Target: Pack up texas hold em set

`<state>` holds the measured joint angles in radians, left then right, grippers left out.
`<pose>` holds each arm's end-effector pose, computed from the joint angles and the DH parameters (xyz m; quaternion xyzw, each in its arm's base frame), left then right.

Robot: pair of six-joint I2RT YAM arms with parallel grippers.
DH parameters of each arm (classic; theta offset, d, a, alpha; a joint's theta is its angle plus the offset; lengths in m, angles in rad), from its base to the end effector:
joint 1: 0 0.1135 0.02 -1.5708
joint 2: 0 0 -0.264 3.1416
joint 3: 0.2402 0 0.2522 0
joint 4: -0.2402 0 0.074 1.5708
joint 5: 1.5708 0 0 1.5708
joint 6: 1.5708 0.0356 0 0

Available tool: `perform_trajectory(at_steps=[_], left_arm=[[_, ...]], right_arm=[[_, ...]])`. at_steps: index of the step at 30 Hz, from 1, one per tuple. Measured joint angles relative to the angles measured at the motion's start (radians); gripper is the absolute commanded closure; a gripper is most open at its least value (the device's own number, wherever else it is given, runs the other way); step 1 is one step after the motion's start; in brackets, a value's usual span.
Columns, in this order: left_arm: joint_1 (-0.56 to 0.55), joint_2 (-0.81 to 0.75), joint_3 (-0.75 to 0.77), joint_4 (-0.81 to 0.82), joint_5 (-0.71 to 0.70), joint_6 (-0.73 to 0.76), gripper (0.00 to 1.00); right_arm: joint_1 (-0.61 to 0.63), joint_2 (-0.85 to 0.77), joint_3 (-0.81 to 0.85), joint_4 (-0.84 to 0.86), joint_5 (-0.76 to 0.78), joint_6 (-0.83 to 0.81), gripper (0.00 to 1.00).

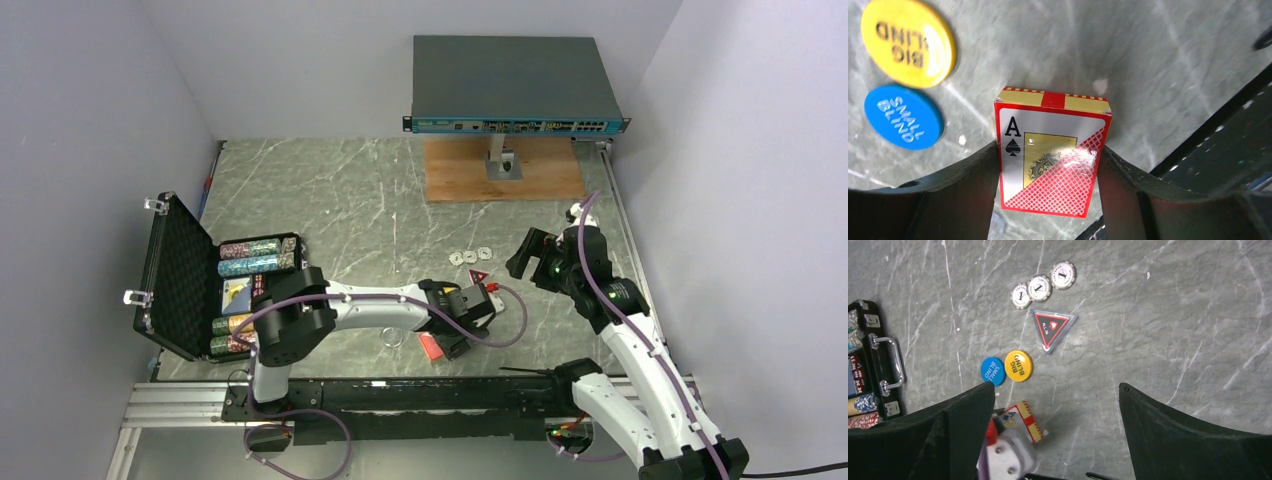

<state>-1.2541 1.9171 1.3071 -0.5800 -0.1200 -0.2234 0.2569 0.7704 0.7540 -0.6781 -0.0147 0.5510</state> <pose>0.1241 -0.3649 0.1692 0.4732 0.8584 -0.0837 0.1793 0.1553 0.0413 0.2832 0.1296 0.8962 0.1729 0.3875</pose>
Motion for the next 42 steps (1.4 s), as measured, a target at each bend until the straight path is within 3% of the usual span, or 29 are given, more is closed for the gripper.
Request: perform_trajectory(at_steps=[4, 8, 15, 18, 24, 28, 42], left_arm=[[0.046, -0.082, -0.092, -0.005, -0.008, -0.02, 0.61], [0.194, -0.289, -0.229, -0.054, -0.026, -0.064, 0.59], [0.627, -0.749, -0.346, -0.141, -0.073, -0.092, 0.57], [0.822, -0.849, -0.371, -0.186, -0.115, -0.08, 0.58], [1.111, -0.827, -0.449, -0.214, -0.117, -0.028, 0.62], [1.216, -0.731, -0.448, -0.217, -0.098, 0.005, 0.63], [1.304, -0.538, -0.395, -0.183, 0.018, 0.071, 0.62]], right_arm=[[0.0, 0.0, -0.003, 0.01, -0.008, 0.0, 0.05], [0.0, 0.0, -0.007, 0.026, -0.018, 0.002, 0.05], [0.0, 0.017, -0.039, 0.069, -0.051, 0.007, 0.05], [0.0, 0.027, -0.055, 0.086, -0.072, 0.01, 0.06], [0.0, 0.039, -0.077, 0.123, -0.106, 0.01, 0.06], [0.0, 0.041, -0.085, 0.137, -0.123, 0.01, 0.06], [0.0, 0.055, -0.105, 0.164, -0.137, 0.01, 0.05]])
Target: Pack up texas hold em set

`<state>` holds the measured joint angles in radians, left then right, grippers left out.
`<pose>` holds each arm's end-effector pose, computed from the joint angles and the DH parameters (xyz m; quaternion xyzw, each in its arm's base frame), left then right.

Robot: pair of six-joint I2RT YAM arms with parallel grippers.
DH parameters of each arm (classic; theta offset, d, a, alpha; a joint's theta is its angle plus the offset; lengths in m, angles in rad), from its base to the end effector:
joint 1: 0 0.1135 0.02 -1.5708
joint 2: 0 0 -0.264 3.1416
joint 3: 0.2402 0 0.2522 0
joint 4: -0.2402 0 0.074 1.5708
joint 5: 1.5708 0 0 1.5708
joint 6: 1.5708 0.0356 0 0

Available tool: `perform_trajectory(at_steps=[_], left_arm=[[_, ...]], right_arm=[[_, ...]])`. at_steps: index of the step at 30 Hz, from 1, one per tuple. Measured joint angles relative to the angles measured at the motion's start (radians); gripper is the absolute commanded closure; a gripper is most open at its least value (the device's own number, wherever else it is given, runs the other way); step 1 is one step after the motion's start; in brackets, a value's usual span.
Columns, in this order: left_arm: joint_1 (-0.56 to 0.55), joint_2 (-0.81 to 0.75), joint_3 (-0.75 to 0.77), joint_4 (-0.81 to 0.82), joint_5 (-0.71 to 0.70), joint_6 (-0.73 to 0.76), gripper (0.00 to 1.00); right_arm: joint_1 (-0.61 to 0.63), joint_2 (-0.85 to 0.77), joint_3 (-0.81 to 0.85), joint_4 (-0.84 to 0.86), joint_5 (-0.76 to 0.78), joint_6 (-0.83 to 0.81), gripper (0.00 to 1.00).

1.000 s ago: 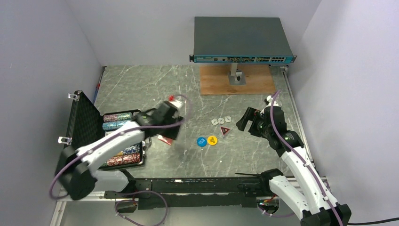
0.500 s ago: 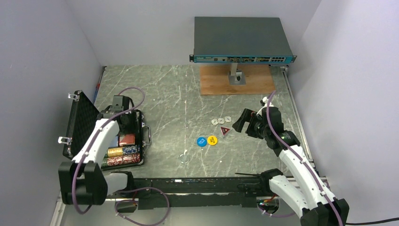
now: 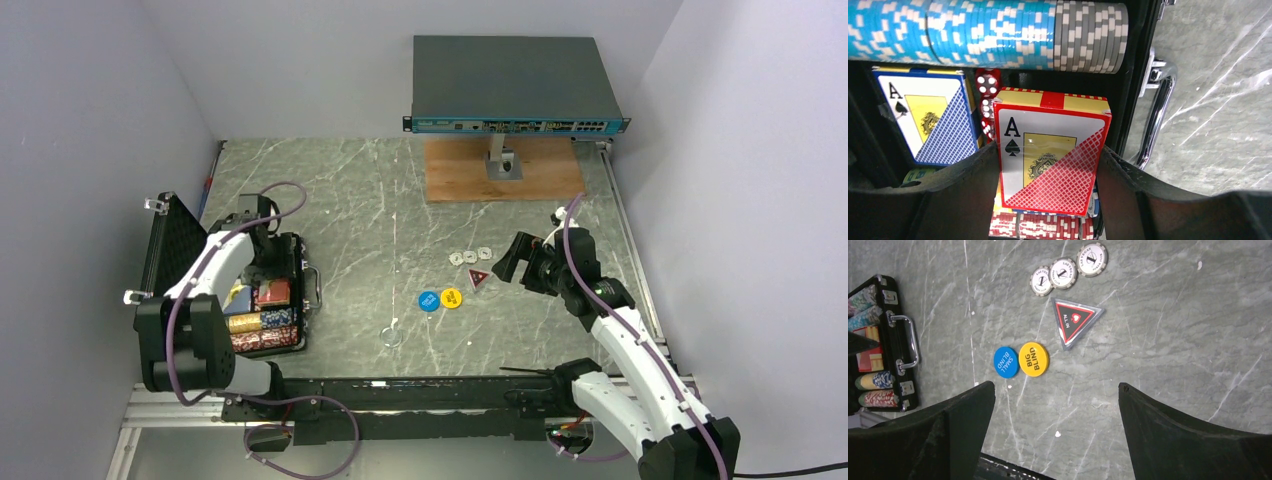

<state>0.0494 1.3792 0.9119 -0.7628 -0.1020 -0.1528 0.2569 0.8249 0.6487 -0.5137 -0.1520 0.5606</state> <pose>0.2515 0.0161 0.2128 -0.1079 0.9783 0.0414 0.1717 0.1696 0.0501 0.2540 0.1044 0.8965 0.2320 0.3628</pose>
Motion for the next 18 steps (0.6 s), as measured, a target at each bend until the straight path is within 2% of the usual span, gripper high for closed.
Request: perform_trajectory(at_steps=[18], left_arm=[[0.001, 0.126, 0.059, -0.006, 0.053, 0.018, 0.61]], right_arm=[[0.0, 0.006, -0.006, 0.012, -0.014, 0.0, 0.06]])
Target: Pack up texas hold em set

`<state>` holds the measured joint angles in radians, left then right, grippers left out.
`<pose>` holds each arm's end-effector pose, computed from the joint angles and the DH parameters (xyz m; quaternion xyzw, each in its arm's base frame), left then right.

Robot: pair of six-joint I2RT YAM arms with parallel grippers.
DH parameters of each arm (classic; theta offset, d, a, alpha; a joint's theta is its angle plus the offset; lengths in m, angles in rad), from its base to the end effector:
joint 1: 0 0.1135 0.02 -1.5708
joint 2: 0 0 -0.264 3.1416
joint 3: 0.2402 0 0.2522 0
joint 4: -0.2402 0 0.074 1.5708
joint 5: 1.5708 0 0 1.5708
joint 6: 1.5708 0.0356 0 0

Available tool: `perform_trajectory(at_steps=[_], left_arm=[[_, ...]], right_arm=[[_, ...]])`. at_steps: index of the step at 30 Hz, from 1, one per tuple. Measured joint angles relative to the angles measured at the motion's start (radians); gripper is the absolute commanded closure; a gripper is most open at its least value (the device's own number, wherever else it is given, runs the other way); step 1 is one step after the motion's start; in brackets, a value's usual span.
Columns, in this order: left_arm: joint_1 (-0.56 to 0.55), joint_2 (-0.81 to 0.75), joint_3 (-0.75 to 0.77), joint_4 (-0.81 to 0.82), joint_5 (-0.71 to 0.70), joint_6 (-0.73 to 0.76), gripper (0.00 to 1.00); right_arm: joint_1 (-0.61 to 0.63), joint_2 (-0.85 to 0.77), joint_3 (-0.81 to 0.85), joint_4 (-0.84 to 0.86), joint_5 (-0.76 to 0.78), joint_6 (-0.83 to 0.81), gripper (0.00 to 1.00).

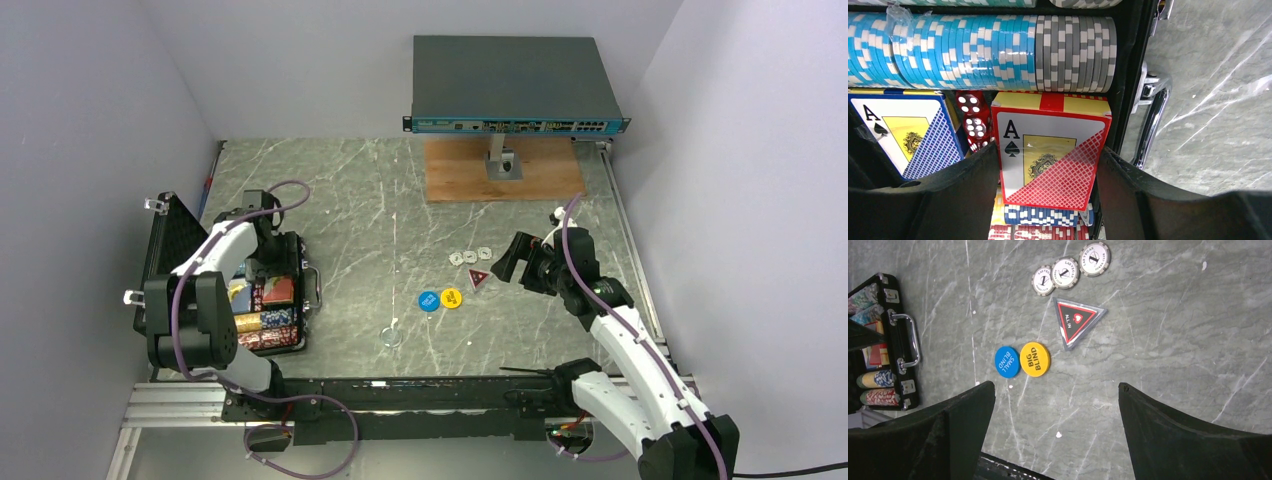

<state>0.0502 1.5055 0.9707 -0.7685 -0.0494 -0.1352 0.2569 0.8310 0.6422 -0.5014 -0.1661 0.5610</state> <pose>0.2726 0.0155 0.1980 -0.0950 0.9862 0.0188 0.1342 0.1707 0.0509 0.2520 0.1016 0.8965 0.2378 0.3599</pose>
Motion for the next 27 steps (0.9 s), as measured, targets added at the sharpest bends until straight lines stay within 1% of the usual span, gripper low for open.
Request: perform_trajectory(at_steps=[6, 9, 10, 14, 18, 22, 27], left_arm=[[0.002, 0.004, 0.0, 0.001, 0.0, -0.001, 0.63], [0.002, 0.005, 0.0, 0.001, -0.002, -0.006, 0.75], [0.002, 0.008, 0.0, 0.001, -0.002, -0.009, 0.77], [0.002, 0.033, 0.0, 0.003, -0.016, -0.03, 0.7], [0.002, 0.044, 0.001, 0.002, -0.027, -0.052, 0.58], [0.003, 0.047, 0.002, 0.002, -0.019, -0.058, 0.53], [0.008, 0.049, 0.003, 0.0, -0.01, -0.059, 0.51]], right_arm=[[0.0, 0.007, 0.0, 0.004, -0.001, 0.0, 0.06], [0.0, 0.013, 0.0, 0.004, -0.001, 0.0, 0.06], [0.0, 0.014, 0.0, 0.004, -0.001, 0.0, 0.06], [0.0, 0.014, 0.0, 0.011, -0.001, 0.005, 0.06], [0.0, 0.016, 0.0, 0.019, -0.008, 0.013, 0.06], [0.0, 0.022, -0.006, 0.033, -0.024, 0.024, 0.07], [0.0, 0.043, -0.008, 0.032, -0.027, 0.027, 0.06]])
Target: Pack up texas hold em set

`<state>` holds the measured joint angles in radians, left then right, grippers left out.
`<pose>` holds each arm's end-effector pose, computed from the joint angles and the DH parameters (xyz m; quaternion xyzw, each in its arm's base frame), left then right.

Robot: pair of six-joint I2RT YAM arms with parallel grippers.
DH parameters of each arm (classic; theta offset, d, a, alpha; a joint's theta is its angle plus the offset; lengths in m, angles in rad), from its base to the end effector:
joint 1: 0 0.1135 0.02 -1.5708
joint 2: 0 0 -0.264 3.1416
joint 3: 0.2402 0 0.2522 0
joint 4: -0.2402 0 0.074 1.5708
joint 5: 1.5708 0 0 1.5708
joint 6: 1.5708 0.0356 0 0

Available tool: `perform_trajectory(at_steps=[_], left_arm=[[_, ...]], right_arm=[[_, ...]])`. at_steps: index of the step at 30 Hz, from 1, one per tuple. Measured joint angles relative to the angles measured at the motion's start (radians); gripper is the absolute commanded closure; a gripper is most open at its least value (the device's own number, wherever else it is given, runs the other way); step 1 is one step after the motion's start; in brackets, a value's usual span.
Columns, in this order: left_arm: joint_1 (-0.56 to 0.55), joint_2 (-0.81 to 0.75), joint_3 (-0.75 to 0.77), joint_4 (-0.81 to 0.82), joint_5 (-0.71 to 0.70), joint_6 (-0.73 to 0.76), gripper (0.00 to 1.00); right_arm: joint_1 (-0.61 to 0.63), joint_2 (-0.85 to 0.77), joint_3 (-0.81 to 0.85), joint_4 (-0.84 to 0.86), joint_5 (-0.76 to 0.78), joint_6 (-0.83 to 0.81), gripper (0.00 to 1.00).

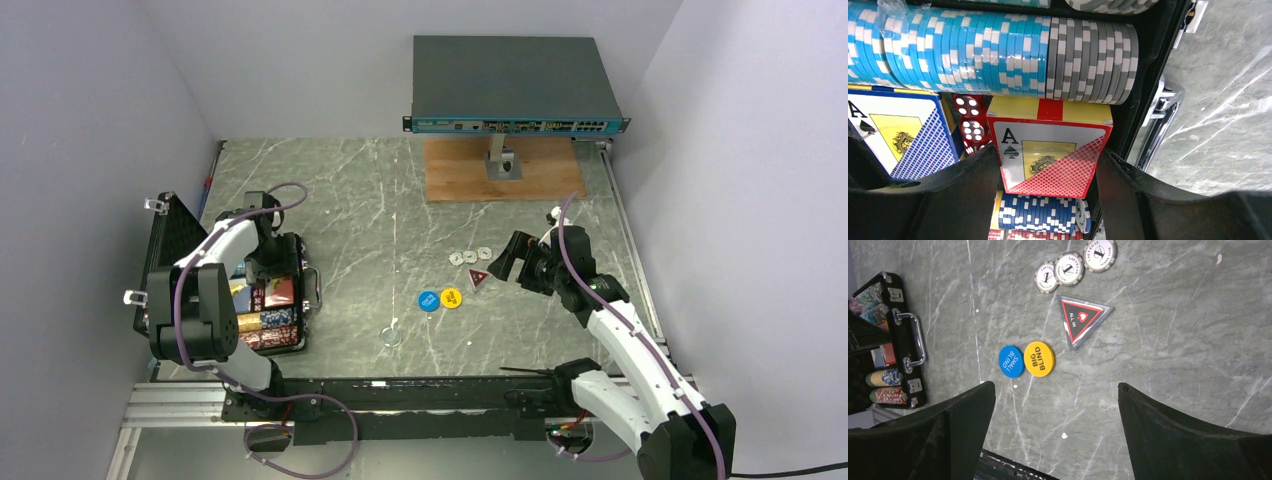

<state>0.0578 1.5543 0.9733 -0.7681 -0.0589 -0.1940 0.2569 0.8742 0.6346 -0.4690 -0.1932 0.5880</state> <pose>0.2768 0.0181 0.1863 -0.1280 0.9852 0.0217 0.1123 0.1777 0.0537 0.2453 0.1093 0.8985 0.2504 0.3434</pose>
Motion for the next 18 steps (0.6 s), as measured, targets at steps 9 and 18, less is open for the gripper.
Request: perform_trajectory(at_steps=[9, 18], left_arm=[[0.002, -0.04, -0.038, 0.028, 0.004, -0.002, 0.22], [0.003, -0.106, 0.024, -0.022, 0.003, -0.003, 0.2]], right_arm=[[0.0, 0.006, 0.0, 0.001, 0.0, 0.009, 0.07], [0.0, 0.038, 0.0, 0.009, -0.001, 0.017, 0.07]])
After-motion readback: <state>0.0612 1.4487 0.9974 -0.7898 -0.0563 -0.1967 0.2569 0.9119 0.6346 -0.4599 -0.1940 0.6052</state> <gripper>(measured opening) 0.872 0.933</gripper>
